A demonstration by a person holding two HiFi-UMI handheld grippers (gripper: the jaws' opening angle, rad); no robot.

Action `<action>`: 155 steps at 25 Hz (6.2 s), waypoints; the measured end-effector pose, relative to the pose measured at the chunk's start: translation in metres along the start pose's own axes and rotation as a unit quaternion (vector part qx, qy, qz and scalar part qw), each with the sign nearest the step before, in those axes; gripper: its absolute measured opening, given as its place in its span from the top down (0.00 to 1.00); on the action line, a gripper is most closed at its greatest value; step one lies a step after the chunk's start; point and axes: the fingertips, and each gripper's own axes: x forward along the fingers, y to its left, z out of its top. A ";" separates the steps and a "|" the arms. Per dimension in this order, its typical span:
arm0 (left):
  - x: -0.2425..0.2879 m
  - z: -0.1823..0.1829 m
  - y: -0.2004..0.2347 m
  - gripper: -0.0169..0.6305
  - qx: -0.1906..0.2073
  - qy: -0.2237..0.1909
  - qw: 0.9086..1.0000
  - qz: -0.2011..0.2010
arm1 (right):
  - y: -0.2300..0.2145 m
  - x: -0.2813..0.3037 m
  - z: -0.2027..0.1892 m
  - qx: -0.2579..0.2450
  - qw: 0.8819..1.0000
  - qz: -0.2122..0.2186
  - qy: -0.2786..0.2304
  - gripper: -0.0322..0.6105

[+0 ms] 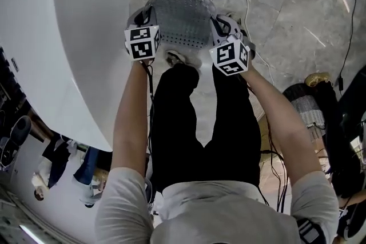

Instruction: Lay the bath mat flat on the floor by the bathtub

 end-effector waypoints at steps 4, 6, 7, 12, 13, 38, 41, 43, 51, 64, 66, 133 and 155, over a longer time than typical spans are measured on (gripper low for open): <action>-0.007 -0.002 -0.006 0.93 0.030 -0.016 0.999 -0.019 | 0.005 -0.004 -0.003 -0.012 1.000 -0.016 0.000 0.92; -0.018 -0.019 -0.009 0.93 0.030 -0.016 0.999 -0.026 | 0.018 -0.016 -0.011 -0.004 1.000 -0.022 0.011 0.92; -0.020 -0.024 -0.010 0.93 0.030 -0.018 0.999 -0.030 | 0.021 -0.018 -0.014 -0.005 0.999 -0.028 0.016 0.92; -0.021 -0.023 -0.010 0.93 0.047 -0.051 0.997 -0.036 | 0.021 -0.008 -0.014 0.019 0.998 -0.052 0.008 0.92; -0.023 -0.033 -0.015 0.93 0.045 -0.046 0.997 -0.039 | 0.021 -0.007 -0.019 0.013 0.999 -0.051 0.012 0.92; 0.080 -0.001 -0.002 0.93 -0.053 -0.032 0.998 -0.009 | -0.072 0.082 -0.028 0.009 0.999 -0.028 0.030 0.92; 0.088 0.004 0.000 0.93 -0.075 -0.050 0.996 -0.002 | -0.081 0.090 -0.034 0.004 0.999 -0.025 0.022 0.92; 0.093 0.004 -0.003 0.93 -0.082 -0.062 0.995 -0.004 | -0.084 0.092 -0.042 0.001 0.999 -0.028 0.019 0.92; 0.114 0.004 0.001 0.93 -0.084 -0.094 0.992 -0.003 | -0.093 0.106 -0.056 -0.008 0.999 -0.047 -0.004 0.92; 0.164 0.000 0.002 0.93 -0.045 -0.098 0.994 -0.010 | -0.106 0.143 -0.082 -0.010 0.998 -0.065 -0.008 0.92; 0.173 0.002 0.001 0.93 -0.049 -0.103 0.993 -0.009 | -0.106 0.149 -0.083 -0.010 0.998 -0.065 -0.011 0.92; 0.418 0.040 0.048 0.93 0.352 -0.078 0.926 0.110 | -0.246 0.320 -0.142 -0.044 0.984 -0.172 -0.019 0.91; 0.434 0.062 0.066 0.70 0.359 -0.054 0.923 0.128 | -0.275 0.332 -0.146 -0.074 0.981 -0.177 0.018 0.67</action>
